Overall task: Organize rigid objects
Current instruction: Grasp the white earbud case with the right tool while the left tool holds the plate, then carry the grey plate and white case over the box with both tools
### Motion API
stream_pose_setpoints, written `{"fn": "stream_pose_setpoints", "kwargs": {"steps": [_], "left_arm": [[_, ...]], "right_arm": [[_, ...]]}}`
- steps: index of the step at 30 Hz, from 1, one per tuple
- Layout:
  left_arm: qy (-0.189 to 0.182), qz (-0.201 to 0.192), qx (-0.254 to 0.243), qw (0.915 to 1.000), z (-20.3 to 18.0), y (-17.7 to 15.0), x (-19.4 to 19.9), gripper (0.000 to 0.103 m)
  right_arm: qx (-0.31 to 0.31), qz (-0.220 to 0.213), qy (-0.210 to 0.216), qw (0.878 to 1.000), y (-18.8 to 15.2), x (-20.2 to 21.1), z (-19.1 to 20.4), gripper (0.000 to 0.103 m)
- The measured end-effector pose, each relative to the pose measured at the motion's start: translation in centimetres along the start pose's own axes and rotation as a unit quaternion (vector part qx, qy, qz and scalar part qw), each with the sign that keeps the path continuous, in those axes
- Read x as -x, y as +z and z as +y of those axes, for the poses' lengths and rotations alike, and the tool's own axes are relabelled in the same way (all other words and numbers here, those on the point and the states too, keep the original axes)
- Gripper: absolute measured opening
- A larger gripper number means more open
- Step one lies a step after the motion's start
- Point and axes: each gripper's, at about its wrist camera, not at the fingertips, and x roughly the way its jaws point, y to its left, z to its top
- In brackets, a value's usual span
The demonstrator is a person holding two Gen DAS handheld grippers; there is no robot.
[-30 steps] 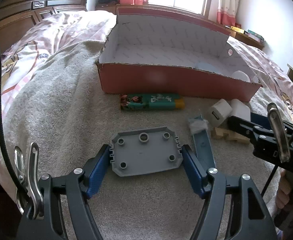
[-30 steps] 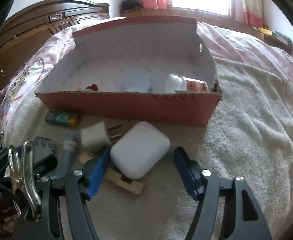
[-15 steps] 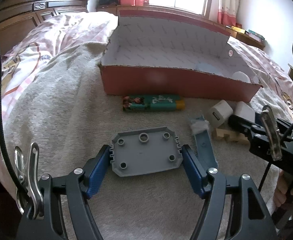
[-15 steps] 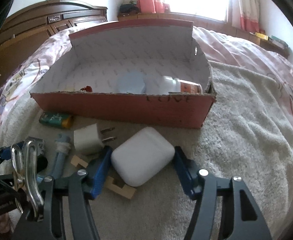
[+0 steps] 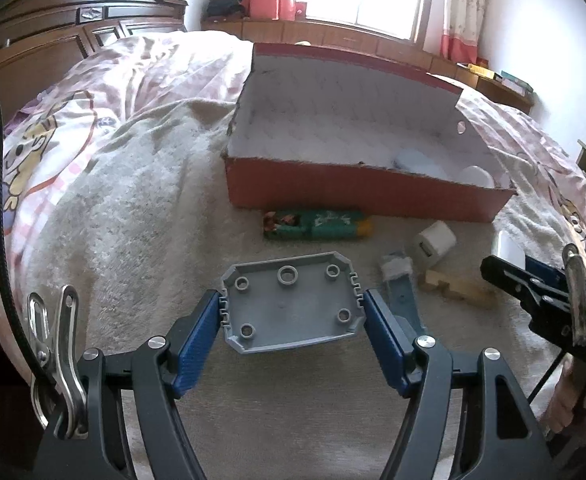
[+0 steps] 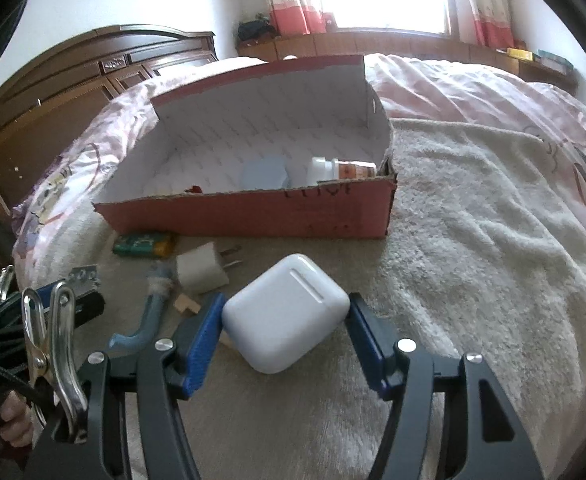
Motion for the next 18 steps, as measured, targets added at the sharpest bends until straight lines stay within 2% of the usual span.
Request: {"fn": "stream_pose_setpoints", "kwargs": {"steps": [8,18], "left_arm": [[-0.012,-0.009,-0.003,0.9999,-0.8,0.7,1.1,0.072],[-0.023,-0.022,-0.005,0.9995,-1.2,2.1,1.7,0.072]], "right_arm": [[-0.005,-0.021,0.031,0.999,0.1,2.1,0.1,0.065],[0.000,-0.037,0.047,0.998,0.3,3.5,0.8,0.065]]}}
